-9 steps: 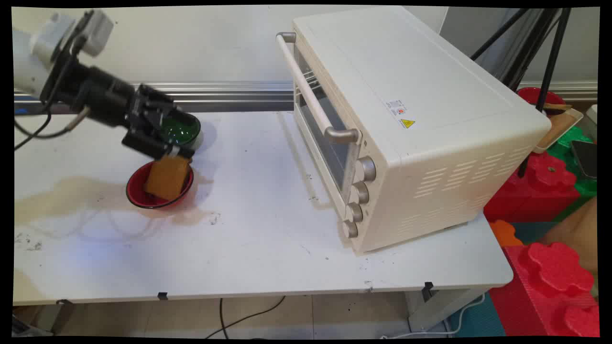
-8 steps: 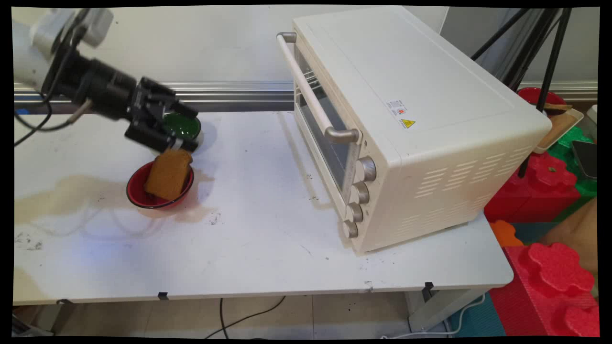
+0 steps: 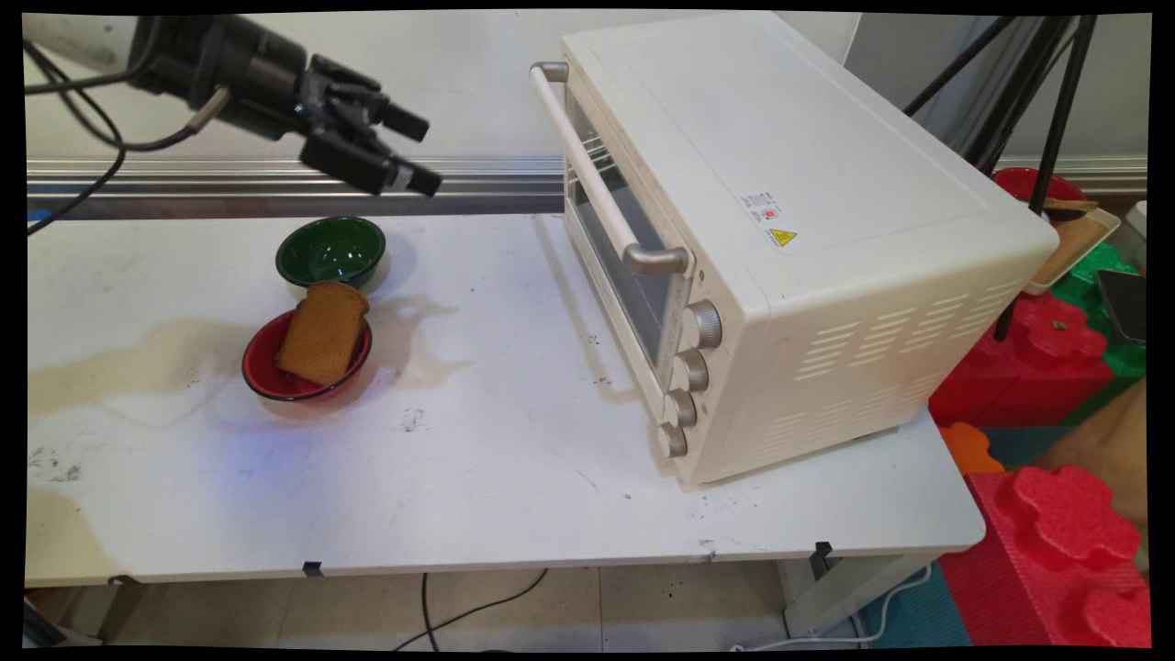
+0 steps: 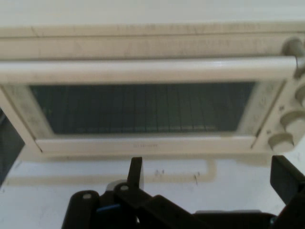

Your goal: Open the oven

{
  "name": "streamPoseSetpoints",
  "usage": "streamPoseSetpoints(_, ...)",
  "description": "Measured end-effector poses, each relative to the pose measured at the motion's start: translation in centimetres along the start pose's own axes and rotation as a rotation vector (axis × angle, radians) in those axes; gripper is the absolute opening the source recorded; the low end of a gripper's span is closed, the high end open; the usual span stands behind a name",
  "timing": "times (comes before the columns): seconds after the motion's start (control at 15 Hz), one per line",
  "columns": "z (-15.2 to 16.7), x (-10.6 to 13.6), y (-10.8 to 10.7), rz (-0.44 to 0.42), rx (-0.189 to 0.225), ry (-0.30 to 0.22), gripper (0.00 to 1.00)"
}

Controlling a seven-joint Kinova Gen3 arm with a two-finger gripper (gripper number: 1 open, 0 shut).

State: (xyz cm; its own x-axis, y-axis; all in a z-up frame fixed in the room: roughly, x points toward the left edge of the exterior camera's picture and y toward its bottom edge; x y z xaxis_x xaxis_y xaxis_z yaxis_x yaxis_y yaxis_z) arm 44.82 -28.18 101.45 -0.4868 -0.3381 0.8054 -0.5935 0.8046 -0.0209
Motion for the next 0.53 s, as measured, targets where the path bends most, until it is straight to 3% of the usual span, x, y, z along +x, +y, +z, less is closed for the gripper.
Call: streamPoseSetpoints(0.53, 3.2, 4.7, -0.3, -0.013, 0.011, 0.042, 1.0)
